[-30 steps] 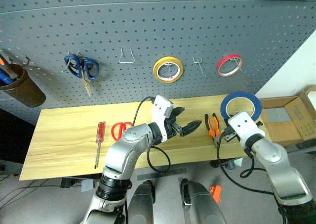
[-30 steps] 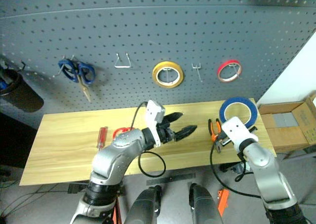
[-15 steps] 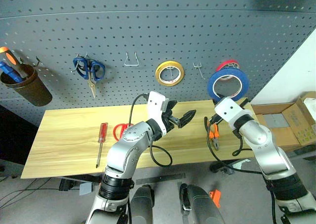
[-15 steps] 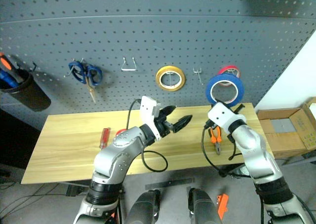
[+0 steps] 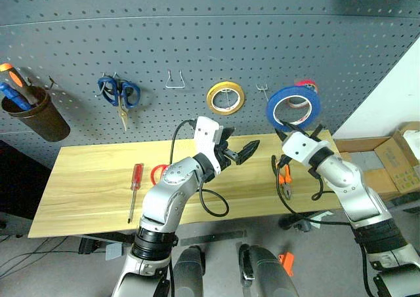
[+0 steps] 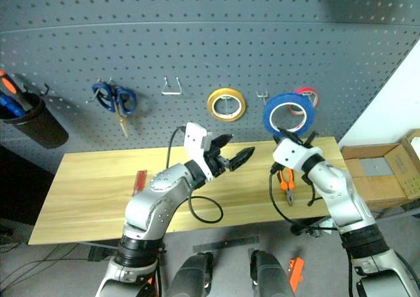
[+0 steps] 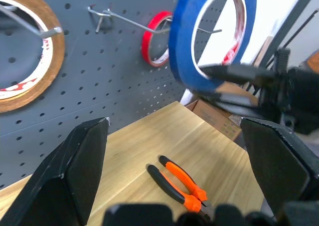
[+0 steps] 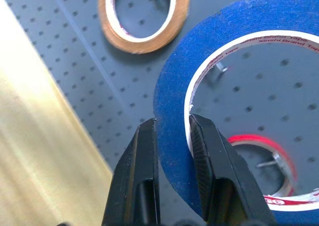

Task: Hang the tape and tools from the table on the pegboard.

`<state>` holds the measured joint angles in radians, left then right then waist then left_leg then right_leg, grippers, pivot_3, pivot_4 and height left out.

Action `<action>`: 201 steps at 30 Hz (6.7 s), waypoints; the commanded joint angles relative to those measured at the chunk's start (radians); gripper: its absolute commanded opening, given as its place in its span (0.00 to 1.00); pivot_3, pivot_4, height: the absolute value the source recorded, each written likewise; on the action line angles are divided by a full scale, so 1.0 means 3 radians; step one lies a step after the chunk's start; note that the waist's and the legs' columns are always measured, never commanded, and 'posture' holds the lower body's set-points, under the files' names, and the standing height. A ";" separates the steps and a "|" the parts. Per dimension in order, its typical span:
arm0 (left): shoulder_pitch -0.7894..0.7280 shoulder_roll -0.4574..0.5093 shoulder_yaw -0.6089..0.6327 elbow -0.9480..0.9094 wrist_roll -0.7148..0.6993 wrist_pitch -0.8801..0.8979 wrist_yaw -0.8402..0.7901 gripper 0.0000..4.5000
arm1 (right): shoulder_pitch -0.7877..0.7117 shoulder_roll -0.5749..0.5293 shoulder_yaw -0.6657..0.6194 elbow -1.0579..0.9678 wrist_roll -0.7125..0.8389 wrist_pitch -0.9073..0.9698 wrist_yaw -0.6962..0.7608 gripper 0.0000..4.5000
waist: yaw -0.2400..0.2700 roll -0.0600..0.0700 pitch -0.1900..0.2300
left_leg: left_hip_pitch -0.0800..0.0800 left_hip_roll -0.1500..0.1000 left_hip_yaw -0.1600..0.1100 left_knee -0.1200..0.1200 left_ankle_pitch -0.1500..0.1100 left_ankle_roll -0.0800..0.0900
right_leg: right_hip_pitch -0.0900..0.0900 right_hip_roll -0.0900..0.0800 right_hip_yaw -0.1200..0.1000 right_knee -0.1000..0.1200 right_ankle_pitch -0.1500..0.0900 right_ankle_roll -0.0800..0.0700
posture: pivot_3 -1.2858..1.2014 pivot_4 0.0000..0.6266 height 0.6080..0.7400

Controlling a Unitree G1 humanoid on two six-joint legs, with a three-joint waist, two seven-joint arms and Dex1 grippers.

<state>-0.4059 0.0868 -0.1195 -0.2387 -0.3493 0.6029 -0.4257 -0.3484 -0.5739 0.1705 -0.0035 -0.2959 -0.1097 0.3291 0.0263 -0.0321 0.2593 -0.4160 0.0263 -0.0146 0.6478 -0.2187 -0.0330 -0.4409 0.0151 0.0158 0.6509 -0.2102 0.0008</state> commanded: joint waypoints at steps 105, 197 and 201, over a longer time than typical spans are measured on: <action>0.1768 0.0660 0.0011 -0.1811 -0.0139 0.0366 0.0255 1.00 | -0.0258 0.0565 0.0252 -0.1251 0.1502 0.2897 0.0843 0.58 | 0.0016 0.0032 0.0202 | -0.0063 0.0006 -0.0018 -0.0010 -0.0004 0.0019 | -0.0053 -0.0006 0.0000 -0.0020 -0.0008 0.0018 | 0.62 0.42 1.00; 0.0480 0.0831 0.0448 -0.0503 0.0532 0.0518 0.0936 1.00 | -0.0444 0.1351 0.0196 -0.0771 0.1597 0.1250 0.0725 1.00 | 0.0347 0.0009 0.0301 | -0.0061 0.0020 -0.0038 -0.0060 0.0049 0.0001 | -0.0049 -0.0015 -0.0068 -0.0022 0.0016 -0.0037 | 0.62 0.59 1.00; 0.0730 0.0808 0.0481 -0.0476 0.0752 0.0868 0.1213 1.00 | 0.0230 0.0834 0.0540 -0.0996 0.1642 0.1229 0.1304 1.00 | 0.0322 0.0010 0.0307 | -0.0060 0.0019 -0.0036 -0.0062 0.0048 0.0000 | -0.0051 -0.0016 -0.0066 -0.0021 0.0003 -0.0033 | 0.62 0.61 1.00</action>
<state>-0.2101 0.3303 0.0096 -0.3601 -0.1471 0.8291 -0.0899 -0.2946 -0.3054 0.3135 -0.2403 0.1799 0.2786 0.6602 0.1230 -0.0290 0.3513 -0.4340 0.0319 -0.0251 0.6294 -0.2042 -0.0329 -0.4562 0.0102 -0.0034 0.6446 -0.2094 -0.0088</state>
